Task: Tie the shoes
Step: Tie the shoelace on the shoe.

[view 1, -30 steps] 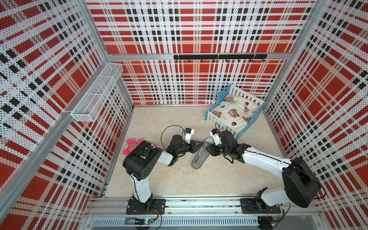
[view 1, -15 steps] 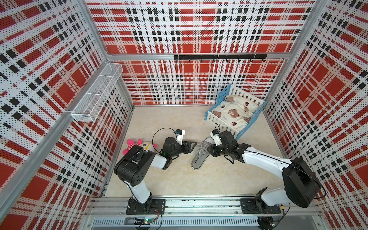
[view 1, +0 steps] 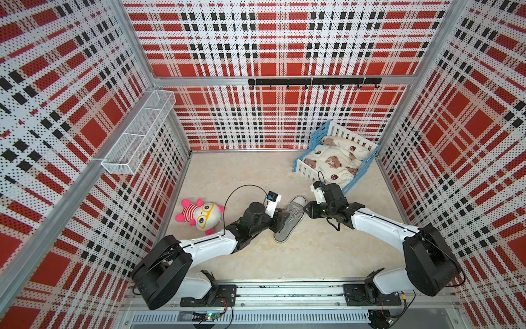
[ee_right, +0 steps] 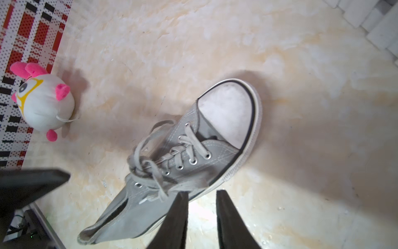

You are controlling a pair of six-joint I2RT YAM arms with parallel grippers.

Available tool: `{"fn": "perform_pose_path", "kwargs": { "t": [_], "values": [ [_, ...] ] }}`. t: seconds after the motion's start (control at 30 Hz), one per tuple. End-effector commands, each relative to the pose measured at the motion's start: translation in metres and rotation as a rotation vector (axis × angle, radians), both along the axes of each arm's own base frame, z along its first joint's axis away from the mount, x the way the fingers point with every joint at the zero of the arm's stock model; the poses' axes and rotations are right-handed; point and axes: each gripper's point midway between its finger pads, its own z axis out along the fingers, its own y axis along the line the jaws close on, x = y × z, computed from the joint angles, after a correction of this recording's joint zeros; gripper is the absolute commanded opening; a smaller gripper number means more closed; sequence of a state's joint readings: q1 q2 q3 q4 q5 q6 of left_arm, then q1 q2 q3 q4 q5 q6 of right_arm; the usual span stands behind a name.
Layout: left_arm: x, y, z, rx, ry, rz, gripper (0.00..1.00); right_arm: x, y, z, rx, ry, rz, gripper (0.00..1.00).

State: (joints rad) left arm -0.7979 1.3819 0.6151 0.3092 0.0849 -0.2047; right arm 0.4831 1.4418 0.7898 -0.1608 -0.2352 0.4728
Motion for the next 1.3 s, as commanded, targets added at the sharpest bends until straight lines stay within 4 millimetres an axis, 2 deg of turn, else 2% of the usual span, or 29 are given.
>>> {"fn": "perform_pose_path", "kwargs": {
  "t": [0.0,0.2,0.3,0.77,0.97,1.27],
  "values": [
    [-0.004,0.005,-0.036,0.298,-0.015,-0.008,0.42,0.001,-0.002,0.007,0.044,-0.019,-0.014,0.3],
    [-0.002,-0.021,-0.052,0.469,-0.017,-0.037,0.34,0.0,-0.01,0.01,0.062,-0.031,-0.02,0.3],
    [-0.001,-0.025,-0.055,0.517,-0.013,-0.037,0.33,-0.002,-0.011,0.011,0.068,-0.033,-0.016,0.3],
    [-0.001,-0.02,-0.065,0.611,-0.004,-0.011,0.29,-0.007,-0.006,0.008,0.1,-0.016,0.01,0.29],
    [0.004,-0.02,-0.072,0.646,-0.013,0.009,0.2,-0.007,-0.003,0.008,0.111,-0.008,0.022,0.29],
    [0.006,-0.019,-0.062,0.629,-0.023,0.015,0.07,-0.008,-0.002,0.006,0.11,-0.002,0.033,0.29]
  ]
}}
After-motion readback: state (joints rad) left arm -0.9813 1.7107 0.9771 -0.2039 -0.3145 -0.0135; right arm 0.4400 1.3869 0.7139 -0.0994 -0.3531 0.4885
